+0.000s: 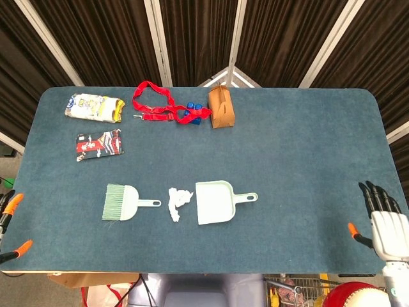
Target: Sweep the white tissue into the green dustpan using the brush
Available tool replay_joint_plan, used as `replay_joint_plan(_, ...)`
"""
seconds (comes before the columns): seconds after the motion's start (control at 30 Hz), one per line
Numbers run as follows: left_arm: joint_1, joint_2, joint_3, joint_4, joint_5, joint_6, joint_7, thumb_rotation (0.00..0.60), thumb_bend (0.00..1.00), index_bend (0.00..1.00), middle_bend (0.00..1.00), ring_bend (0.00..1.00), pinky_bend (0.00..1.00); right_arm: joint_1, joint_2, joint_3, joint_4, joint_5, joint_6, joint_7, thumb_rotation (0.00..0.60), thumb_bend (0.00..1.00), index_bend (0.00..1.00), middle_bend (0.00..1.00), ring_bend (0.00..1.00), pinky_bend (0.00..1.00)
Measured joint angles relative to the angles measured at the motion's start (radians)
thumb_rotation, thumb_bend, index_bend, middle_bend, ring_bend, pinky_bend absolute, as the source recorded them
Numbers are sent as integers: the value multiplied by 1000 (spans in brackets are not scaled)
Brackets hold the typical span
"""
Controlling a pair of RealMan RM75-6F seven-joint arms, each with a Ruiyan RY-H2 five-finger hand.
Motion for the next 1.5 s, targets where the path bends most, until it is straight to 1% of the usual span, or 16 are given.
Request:
replay_joint_plan(0.03, 0, -1, 0, 0, 1, 0, 3, 600, 0, 0, 0, 0, 0, 13, -7, 9, 0, 8, -11, -8, 600, 288, 17, 623, 655, 706)
replay_joint_plan(0.1, 0, -2, 0, -1, -1, 1, 2, 600, 0, 0, 0, 0, 0, 47, -28, 29, 4, 28, -42, -30, 600, 288, 71, 737, 762, 791)
replay_joint_plan(0.2, 1, -1, -1, -2, -3, 0, -1, 600, 0, 0, 0, 0, 0, 98, -68, 52, 16, 66, -94, -73, 600, 305, 158, 824, 840, 850)
replay_joint_plan(0.3, 0, 0, -1, -2, -4, -2, -1, 600, 0, 0, 0, 0, 0, 143, -106, 65, 21, 98, -140, -124, 600, 338, 244, 866, 875, 875)
replay_joint_plan(0.47, -1, 1, -1, -4, -10, -7, -2, 600, 0, 0, 0, 0, 0, 202, -172, 78, 15, 140, -197, -214, 600, 341, 353, 877, 883, 881)
replay_joint_plan(0.6, -1, 4, 1, -4, -10, -11, -3, 600, 0, 0, 0, 0, 0, 254, -257, 84, 10, 188, -234, -313, 600, 342, 377, 877, 883, 881)
replay_joint_plan(0.7, -2, 5, 3, -4, -10, -14, -6, 600, 0, 0, 0, 0, 0, 282, -328, 80, 6, 230, -241, -386, 600, 341, 413, 878, 882, 881)
replay_joint_plan(0.8, -3, 6, 3, -2, -11, -17, -8, 600, 0, 0, 0, 0, 0, 303, -384, 72, 15, 261, -241, -432, 600, 341, 435, 878, 883, 881)
replay_joint_plan(1.0, -4, 8, 4, -2, -15, -23, -11, 600, 0, 0, 0, 0, 0, 326, -458, 57, 66, 284, -231, -453, 600, 340, 435, 878, 883, 881)
replay_joint_plan(1.2, -4, 8, 4, -3, -14, -23, -9, 600, 0, 0, 0, 0, 0, 348, -487, 56, 104, 294, -235, -450, 600, 341, 428, 878, 883, 881)
replay_joint_plan(1.5, -4, 6, 3, -6, -17, -24, -3, 600, 0, 0, 0, 0, 0, 360, -510, 47, 130, 294, -234, -434, 600, 341, 418, 878, 883, 881)
